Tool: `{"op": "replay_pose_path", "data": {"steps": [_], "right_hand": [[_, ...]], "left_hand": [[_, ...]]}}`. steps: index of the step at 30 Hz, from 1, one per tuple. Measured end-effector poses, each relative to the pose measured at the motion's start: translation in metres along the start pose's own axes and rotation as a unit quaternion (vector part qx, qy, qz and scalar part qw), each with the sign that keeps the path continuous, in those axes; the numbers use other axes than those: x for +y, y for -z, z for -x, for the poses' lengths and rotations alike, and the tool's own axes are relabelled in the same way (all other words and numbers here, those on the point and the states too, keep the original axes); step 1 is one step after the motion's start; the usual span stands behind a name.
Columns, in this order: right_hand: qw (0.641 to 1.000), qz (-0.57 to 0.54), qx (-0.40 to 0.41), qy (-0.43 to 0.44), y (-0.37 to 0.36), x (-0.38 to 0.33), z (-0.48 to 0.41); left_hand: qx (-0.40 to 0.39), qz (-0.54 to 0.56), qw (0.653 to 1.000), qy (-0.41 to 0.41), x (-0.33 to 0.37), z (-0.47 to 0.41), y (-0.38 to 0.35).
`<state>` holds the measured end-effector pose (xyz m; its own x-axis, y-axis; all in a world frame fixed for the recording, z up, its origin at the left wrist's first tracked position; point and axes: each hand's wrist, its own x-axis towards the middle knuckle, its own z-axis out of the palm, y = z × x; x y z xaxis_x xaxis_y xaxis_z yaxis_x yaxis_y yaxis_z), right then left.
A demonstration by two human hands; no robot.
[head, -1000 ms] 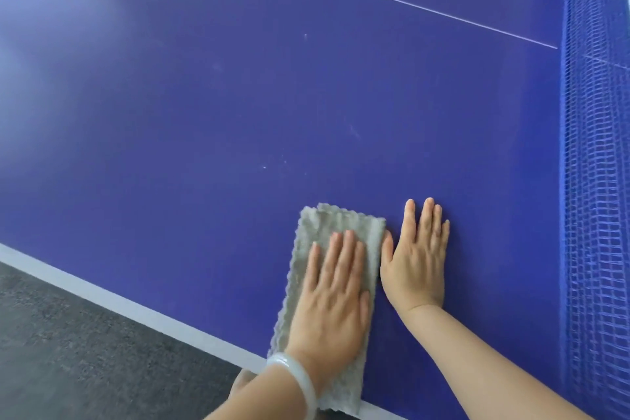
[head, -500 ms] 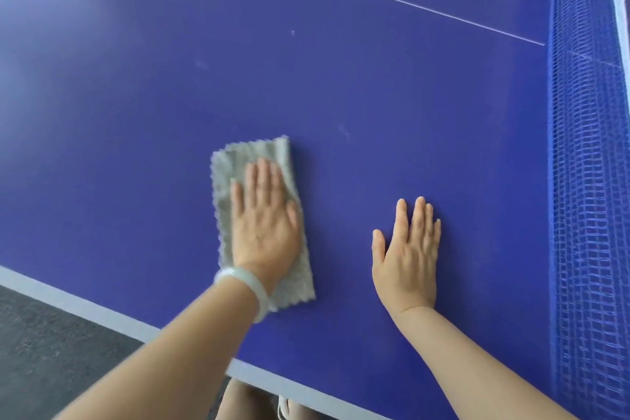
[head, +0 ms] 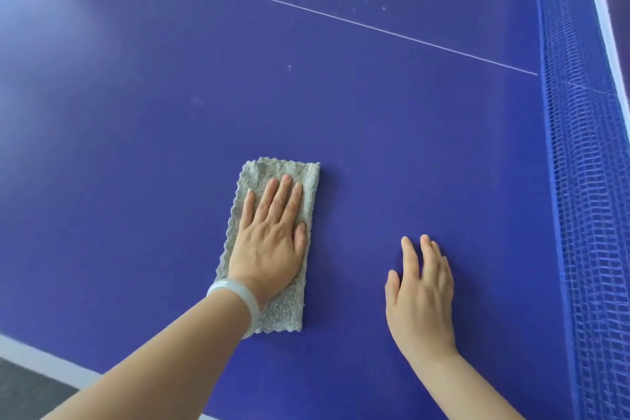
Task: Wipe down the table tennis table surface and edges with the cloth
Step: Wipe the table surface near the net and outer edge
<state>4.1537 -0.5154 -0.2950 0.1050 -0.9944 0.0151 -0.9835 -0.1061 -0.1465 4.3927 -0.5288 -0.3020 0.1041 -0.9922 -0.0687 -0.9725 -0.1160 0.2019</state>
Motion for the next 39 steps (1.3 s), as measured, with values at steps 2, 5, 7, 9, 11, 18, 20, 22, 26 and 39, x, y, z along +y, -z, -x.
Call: {"op": "replay_pose_path", "data": {"steps": [2,5,7,9,11,18,20,22,26,39], "right_hand": [[1.000,-0.009,-0.005,-0.012,0.010,0.014,-0.027],[0.996,-0.043,-0.005,-0.084,0.020,0.030,-0.087],[0.990,-0.063,-0.022,-0.126,0.016,0.023,-0.122],[0.983,-0.058,-0.034,-0.173,0.002,0.005,-0.140],[0.978,-0.041,-0.010,-0.204,-0.011,-0.007,-0.143],[0.973,-0.072,0.036,-0.216,-0.021,-0.001,-0.142],[0.970,-0.086,0.045,-0.224,-0.022,0.001,-0.144],[0.970,-0.082,0.055,-0.221,-0.023,0.001,-0.144],[0.974,-0.039,0.059,-0.214,-0.024,-0.005,-0.144],[0.975,0.006,0.041,-0.219,-0.026,-0.005,-0.146]], "left_hand": [[0.004,0.014,1.000,-0.005,0.002,0.001,-0.001],[0.001,0.015,1.000,-0.001,-0.001,0.001,-0.001],[-0.003,0.010,1.000,-0.001,-0.001,0.001,-0.001],[-0.003,0.009,1.000,-0.004,0.001,0.000,-0.001],[-0.009,0.006,1.000,0.002,0.001,0.000,0.001],[-0.026,0.037,0.974,-0.222,0.091,0.009,-0.021],[-0.045,0.038,0.966,-0.253,0.102,-0.009,-0.023],[-0.045,0.024,0.962,-0.270,0.084,-0.036,-0.018],[-0.001,-0.007,0.993,-0.119,0.010,-0.110,0.004],[-0.040,0.022,0.949,-0.313,0.064,-0.097,-0.010]]}}
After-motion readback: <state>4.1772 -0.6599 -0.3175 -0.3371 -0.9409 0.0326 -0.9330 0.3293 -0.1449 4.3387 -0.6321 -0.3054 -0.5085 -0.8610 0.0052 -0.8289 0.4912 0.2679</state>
